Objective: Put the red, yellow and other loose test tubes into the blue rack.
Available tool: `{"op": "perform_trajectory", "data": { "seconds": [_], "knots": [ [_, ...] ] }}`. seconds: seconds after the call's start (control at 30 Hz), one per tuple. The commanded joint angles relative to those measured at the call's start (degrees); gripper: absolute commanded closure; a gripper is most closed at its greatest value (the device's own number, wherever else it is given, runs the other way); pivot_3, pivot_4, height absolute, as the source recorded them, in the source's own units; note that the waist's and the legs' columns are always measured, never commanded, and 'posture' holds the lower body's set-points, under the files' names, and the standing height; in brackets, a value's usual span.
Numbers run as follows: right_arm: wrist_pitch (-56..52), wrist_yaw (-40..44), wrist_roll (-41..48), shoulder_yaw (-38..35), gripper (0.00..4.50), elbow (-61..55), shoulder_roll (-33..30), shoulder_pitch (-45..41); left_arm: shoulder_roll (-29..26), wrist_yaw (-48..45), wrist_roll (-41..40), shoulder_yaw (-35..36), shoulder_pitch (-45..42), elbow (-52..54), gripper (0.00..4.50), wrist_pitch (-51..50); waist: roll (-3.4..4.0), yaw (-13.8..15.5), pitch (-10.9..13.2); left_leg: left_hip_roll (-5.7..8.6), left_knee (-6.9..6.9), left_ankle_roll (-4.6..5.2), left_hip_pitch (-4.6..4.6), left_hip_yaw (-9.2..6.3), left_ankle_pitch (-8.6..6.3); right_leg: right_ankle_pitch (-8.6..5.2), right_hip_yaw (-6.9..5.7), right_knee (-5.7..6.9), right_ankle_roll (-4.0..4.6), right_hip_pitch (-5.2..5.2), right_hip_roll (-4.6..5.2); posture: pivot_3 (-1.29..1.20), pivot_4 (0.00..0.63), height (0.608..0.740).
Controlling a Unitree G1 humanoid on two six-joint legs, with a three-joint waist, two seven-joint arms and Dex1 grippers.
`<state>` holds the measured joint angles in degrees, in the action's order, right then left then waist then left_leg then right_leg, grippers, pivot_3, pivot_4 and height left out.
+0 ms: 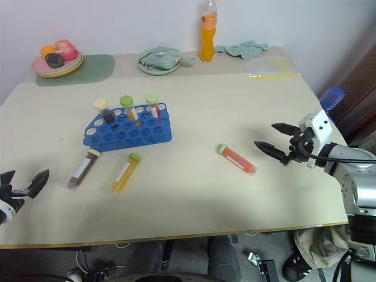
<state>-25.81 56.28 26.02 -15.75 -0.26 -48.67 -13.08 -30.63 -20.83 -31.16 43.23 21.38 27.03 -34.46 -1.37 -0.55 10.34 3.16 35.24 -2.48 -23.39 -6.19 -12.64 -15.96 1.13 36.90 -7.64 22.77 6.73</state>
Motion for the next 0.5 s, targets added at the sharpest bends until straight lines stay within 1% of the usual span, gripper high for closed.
{"op": "perform_trajectory", "data": {
  "seconds": [0.03,0.17,0.33,0.43,0.5],
  "knots": [
    [-0.1,0.6,0.2,0.1,0.02,-0.6,-1.1,-1.7,0.5,0.8,0.5,-0.3,-0.3,2.0,0.0,1.1,0.01,0.0,0.0,0.0,0.0,0.0,0.0,0.0,0.0,0.0,0.0,0.0,0.0,0.0,0.0,0.0,0.15,0.74],
    [-0.9,0.0,0.1,0.9,0.02,-1.1,-0.8,-2.7,0.9,1.1,0.4,-0.5,-1.0,2.8,0.0,1.3,0.01,0.0,0.0,0.0,0.0,0.0,0.0,0.01,0.0,0.0,0.0,-0.01,0.0,0.0,0.0,0.0,0.15,0.74],
    [-3.1,-1.4,0.0,2.2,0.02,-2.3,-0.8,-3.7,-0.4,0.9,-0.9,-0.4,-3.8,3.5,0.0,0.8,0.01,0.1,0.0,0.01,0.0,0.0,0.0,0.01,0.0,0.0,-0.01,-0.01,0.0,0.0,0.0,0.0,0.15,0.74],
    [-6.5,-2.8,0.1,3.6,0.02,-4.8,-1.0,-4.8,-1.3,1.1,-2.0,-2.9,-7.7,4.2,0.0,-0.1,0.02,0.1,0.0,0.01,0.0,0.0,0.0,-0.02,0.0,0.01,-0.01,-0.01,-0.01,0.0,0.0,0.0,0.15,0.74],
    [-10.2,-4.7,1.1,4.2,0.02,-8.5,-0.6,-5.4,-1.9,-0.2,-2.4,-5.1,-9.7,3.8,0.0,0.1,0.03,0.1,0.0,0.01,0.0,0.0,-0.01,-0.02,0.0,0.01,-0.02,-0.01,-0.02,0.0,0.0,0.0,0.15,0.74]
  ]
}}
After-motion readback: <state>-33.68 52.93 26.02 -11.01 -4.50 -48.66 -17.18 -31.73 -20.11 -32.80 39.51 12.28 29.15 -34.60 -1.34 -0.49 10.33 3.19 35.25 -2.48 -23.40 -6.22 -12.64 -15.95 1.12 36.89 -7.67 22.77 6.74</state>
